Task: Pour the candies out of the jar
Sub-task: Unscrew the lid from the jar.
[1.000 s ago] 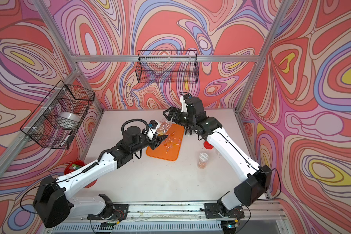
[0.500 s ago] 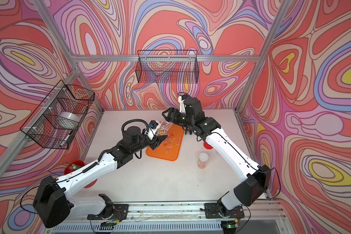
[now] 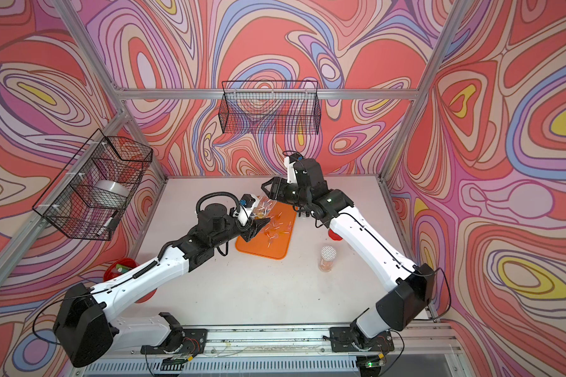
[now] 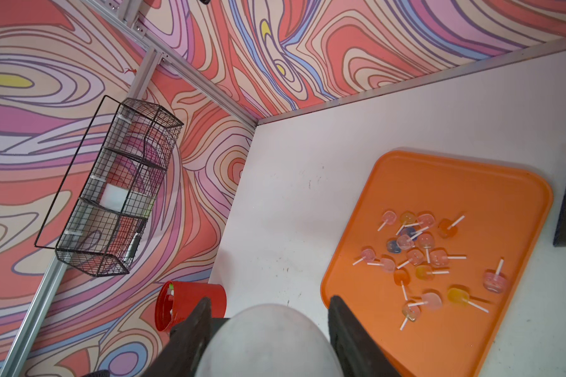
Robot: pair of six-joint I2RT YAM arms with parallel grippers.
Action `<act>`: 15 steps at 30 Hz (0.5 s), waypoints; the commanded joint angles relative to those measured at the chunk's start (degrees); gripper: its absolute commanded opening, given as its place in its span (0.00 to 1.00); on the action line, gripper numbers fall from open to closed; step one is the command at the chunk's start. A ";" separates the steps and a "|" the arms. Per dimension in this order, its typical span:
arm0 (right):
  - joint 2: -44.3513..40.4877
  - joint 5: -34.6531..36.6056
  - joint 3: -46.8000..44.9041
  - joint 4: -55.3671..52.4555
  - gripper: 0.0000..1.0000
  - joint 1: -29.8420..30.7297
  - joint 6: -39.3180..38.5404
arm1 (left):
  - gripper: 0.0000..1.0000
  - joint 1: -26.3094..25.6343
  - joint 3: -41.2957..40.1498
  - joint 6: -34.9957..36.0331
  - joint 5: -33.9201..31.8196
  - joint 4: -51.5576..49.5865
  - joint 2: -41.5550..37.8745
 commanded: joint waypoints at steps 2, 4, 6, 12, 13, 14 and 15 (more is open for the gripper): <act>-2.93 -12.68 -0.69 4.22 0.43 0.16 -12.49 | 0.00 2.50 0.18 -4.57 14.62 3.94 -2.40; -3.80 -19.92 -1.34 5.66 0.43 0.21 -15.03 | 0.00 4.17 -0.65 -8.11 20.48 6.88 -2.92; -4.59 -24.93 -2.29 6.57 0.41 0.05 -16.54 | 0.00 5.28 -1.06 -10.53 25.11 9.33 -3.15; -5.39 -35.37 -4.18 8.29 0.38 -1.24 -17.58 | 0.00 5.92 -0.44 -12.51 32.27 10.57 -3.12; -5.45 -35.52 -4.41 8.47 0.38 -1.56 -17.46 | 0.00 6.01 -0.57 -12.74 32.56 10.63 -3.16; -5.50 -35.26 -4.47 8.52 0.38 -1.91 -17.38 | 0.00 6.09 -0.69 -12.88 32.61 10.80 -3.16; -5.50 -34.84 -4.48 8.65 0.38 -2.12 -16.96 | 0.00 6.09 -0.83 -12.97 32.29 10.83 -3.16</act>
